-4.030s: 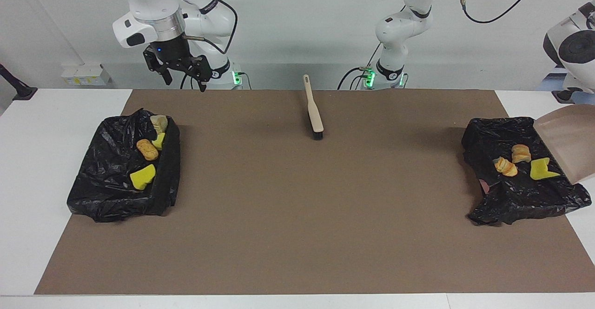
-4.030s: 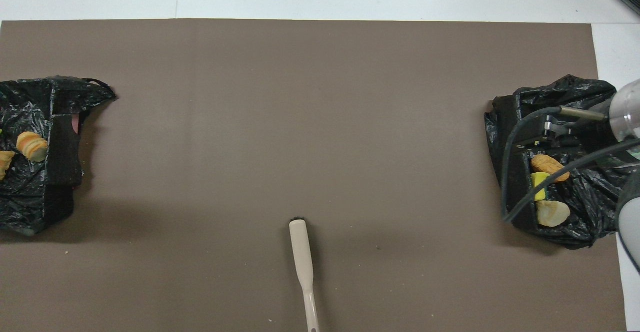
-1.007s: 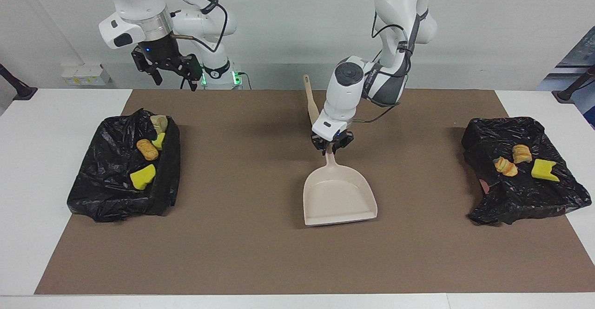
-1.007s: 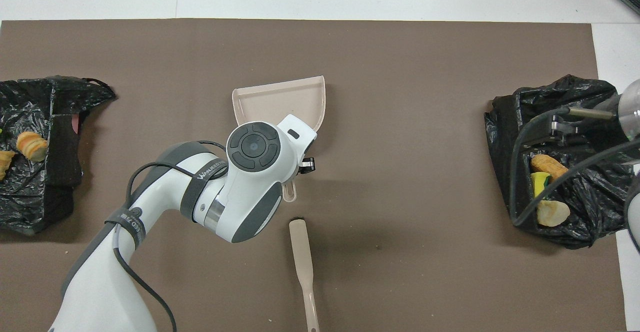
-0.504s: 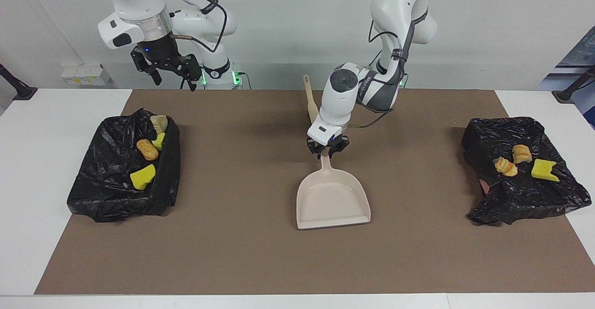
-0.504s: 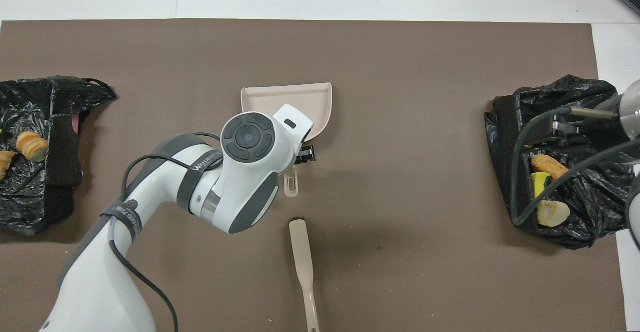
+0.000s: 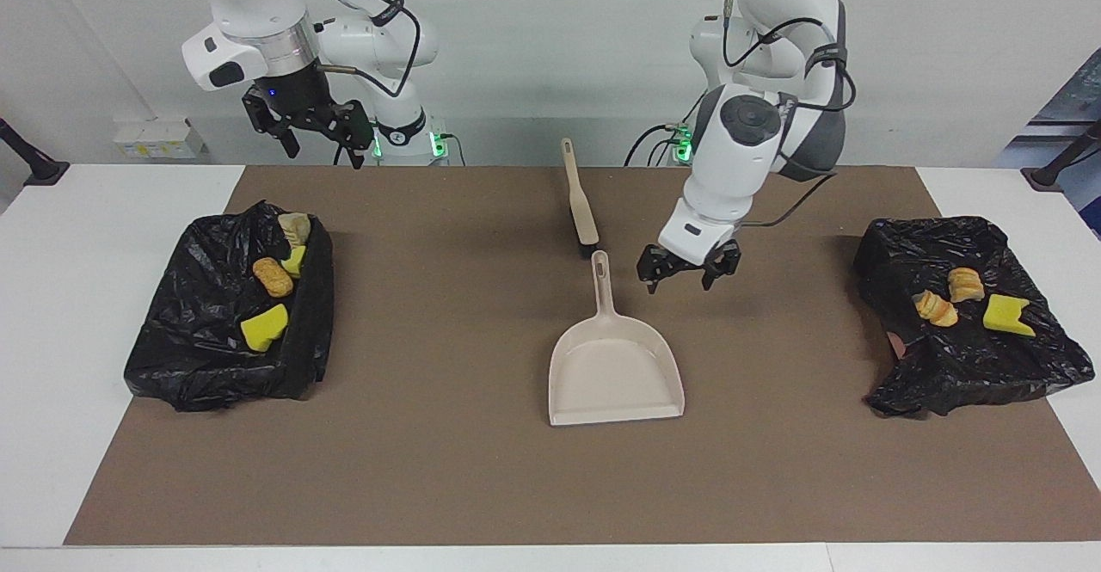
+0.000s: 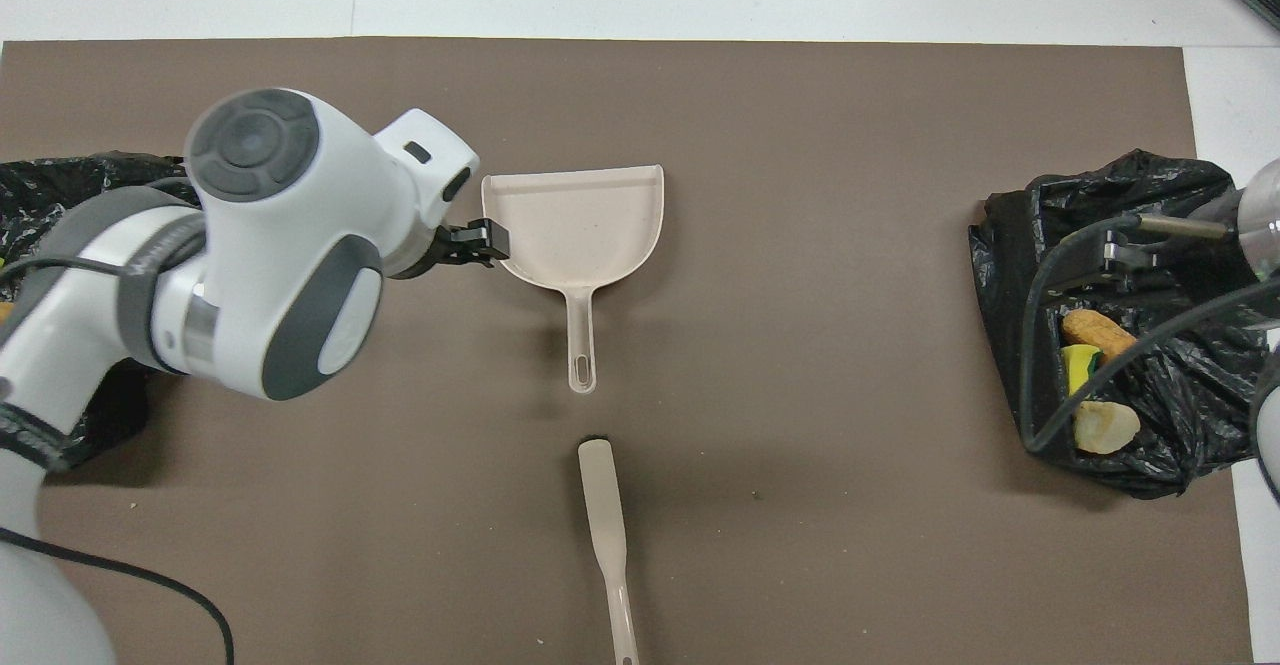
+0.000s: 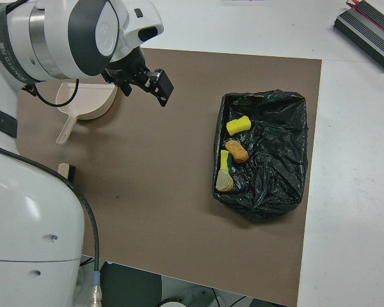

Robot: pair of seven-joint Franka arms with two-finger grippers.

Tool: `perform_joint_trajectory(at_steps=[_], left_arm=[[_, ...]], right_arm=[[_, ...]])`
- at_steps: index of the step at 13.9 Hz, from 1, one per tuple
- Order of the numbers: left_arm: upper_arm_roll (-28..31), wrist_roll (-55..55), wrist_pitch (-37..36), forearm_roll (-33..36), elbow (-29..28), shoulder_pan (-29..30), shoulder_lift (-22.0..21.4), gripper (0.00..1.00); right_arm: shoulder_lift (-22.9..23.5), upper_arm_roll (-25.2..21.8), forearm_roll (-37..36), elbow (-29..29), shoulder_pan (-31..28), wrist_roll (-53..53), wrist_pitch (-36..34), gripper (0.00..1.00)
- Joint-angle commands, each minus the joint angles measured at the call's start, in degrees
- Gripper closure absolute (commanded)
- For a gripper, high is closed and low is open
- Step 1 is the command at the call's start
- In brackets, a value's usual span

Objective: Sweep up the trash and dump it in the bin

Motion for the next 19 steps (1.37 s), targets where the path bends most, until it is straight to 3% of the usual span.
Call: perform_joint_trajectory(at_steps=[1, 4, 8, 16, 19], left_arm=[[-0.56, 5.91, -2.34, -0.97, 1.14, 5.80, -2.07, 0.00], [-0.30, 12.93, -3.56, -0.97, 1.93, 10.37, -3.99, 0.00], [-0.04, 25.86, -10.50, -0.97, 1.66, 17.40, -8.39, 0.00], [-0.03, 26.05, -23.07, -0.27, 4.40, 17.86, -12.52, 0.00], [0.05, 26.23, -20.89, -0.27, 0.87, 17.86, -14.64, 0.00]], right_arm=[[0.41, -0.12, 0.04, 0.74, -0.06, -1.71, 0.09, 0.00], [0.41, -0.21, -0.05, 0.74, 0.03, -1.71, 0.09, 0.00], [0.41, -0.21, -0.31, 0.82, 0.03, -1.71, 0.18, 0.00], [0.50, -0.21, -1.10, 1.09, 0.21, -1.79, 0.09, 0.00], [0.59, -0.12, -0.93, 0.91, 0.03, -1.71, 0.18, 0.00]])
